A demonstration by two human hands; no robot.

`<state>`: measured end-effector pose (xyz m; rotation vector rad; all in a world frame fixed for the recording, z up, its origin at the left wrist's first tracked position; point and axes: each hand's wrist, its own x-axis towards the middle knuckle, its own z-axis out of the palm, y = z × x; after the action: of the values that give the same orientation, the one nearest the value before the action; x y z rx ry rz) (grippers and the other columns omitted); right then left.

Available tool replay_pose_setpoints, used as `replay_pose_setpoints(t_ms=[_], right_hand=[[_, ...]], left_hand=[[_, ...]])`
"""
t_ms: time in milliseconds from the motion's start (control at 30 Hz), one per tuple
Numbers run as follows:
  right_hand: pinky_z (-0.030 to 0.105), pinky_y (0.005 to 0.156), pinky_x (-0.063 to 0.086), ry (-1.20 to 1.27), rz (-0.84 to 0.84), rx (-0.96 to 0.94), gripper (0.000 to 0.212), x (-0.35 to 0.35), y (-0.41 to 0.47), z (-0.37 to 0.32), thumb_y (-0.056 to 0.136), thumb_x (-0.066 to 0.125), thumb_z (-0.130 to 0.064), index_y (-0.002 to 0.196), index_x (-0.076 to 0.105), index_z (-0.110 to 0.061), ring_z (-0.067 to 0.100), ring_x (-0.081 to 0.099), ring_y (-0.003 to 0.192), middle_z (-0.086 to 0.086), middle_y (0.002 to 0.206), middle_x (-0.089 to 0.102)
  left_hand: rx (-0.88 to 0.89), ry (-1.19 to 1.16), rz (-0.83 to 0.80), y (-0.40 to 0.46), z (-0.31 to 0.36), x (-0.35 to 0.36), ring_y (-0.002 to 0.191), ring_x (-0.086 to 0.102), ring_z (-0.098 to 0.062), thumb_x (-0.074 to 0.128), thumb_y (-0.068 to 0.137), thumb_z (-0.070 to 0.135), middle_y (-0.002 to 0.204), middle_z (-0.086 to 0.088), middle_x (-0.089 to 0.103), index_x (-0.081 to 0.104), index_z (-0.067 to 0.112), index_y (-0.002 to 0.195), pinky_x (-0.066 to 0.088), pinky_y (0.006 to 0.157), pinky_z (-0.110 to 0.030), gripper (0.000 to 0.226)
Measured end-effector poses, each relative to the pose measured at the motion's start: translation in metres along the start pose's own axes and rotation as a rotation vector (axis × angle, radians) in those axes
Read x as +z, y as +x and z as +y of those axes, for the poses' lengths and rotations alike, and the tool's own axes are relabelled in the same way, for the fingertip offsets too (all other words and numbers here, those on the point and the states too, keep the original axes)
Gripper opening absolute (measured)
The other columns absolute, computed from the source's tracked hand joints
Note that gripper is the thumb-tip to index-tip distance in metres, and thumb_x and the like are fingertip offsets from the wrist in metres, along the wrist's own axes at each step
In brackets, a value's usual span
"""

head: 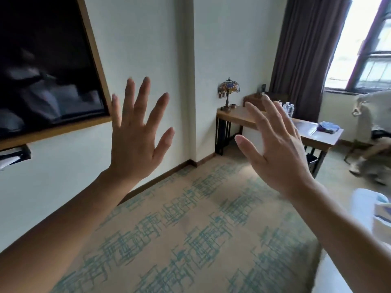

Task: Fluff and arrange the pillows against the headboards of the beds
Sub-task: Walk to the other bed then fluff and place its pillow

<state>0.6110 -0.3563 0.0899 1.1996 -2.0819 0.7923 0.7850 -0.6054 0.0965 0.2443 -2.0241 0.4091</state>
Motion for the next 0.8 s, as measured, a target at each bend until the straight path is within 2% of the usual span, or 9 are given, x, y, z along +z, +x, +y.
replay_pose_setpoints(t_ms=[233,400,533,633,800], right_hand=[[0.059,0.121,0.028,-0.169,0.025,0.067,0.064,0.055,0.078,0.084,0.102,0.037,-0.062,0.159,0.031,-0.034,0.028,0.014,0.158,0.003,0.171,0.016],[0.05,0.122,0.023,-0.292,0.035,0.175,0.066,0.082,0.122,0.144,0.1,0.04,-0.061,0.158,0.035,-0.032,0.029,0.017,0.158,0.002,0.171,0.018],[0.051,0.123,0.023,-0.358,0.065,0.216,0.065,0.085,0.133,0.18,0.1,0.04,-0.06,0.158,0.034,-0.032,0.029,0.018,0.157,0.003,0.171,0.02],[0.058,0.122,0.026,-0.424,0.066,0.286,0.064,0.082,0.134,0.216,0.101,0.038,-0.061,0.158,0.033,-0.033,0.031,0.019,0.157,0.004,0.171,0.02],[0.061,0.121,0.026,-0.509,0.07,0.397,0.064,0.071,0.124,0.286,0.101,0.038,-0.062,0.159,0.032,-0.033,0.032,0.017,0.157,0.004,0.171,0.018]], left_hand=[[0.014,-0.128,0.051,0.092,-0.019,0.174,0.16,0.012,-0.043,0.038,0.108,0.048,0.172,-0.019,0.019,0.03,0.02,0.164,0.013,0.126,-0.067,0.062],[0.085,-0.282,0.048,0.156,0.0,0.289,0.16,0.013,-0.044,0.036,0.11,0.047,0.172,-0.02,0.02,0.031,0.02,0.163,0.012,0.126,-0.065,0.06],[0.115,-0.351,0.044,0.179,0.022,0.334,0.159,0.013,-0.045,0.04,0.11,0.045,0.172,-0.02,0.019,0.031,0.019,0.163,0.013,0.125,-0.067,0.06],[0.175,-0.434,0.049,0.199,0.056,0.372,0.159,0.013,-0.045,0.04,0.11,0.043,0.171,-0.021,0.02,0.03,0.019,0.163,0.014,0.124,-0.069,0.059],[0.23,-0.548,0.044,0.233,0.124,0.434,0.16,0.014,-0.043,0.04,0.11,0.043,0.171,-0.02,0.02,0.035,0.017,0.161,0.014,0.124,-0.069,0.058]])
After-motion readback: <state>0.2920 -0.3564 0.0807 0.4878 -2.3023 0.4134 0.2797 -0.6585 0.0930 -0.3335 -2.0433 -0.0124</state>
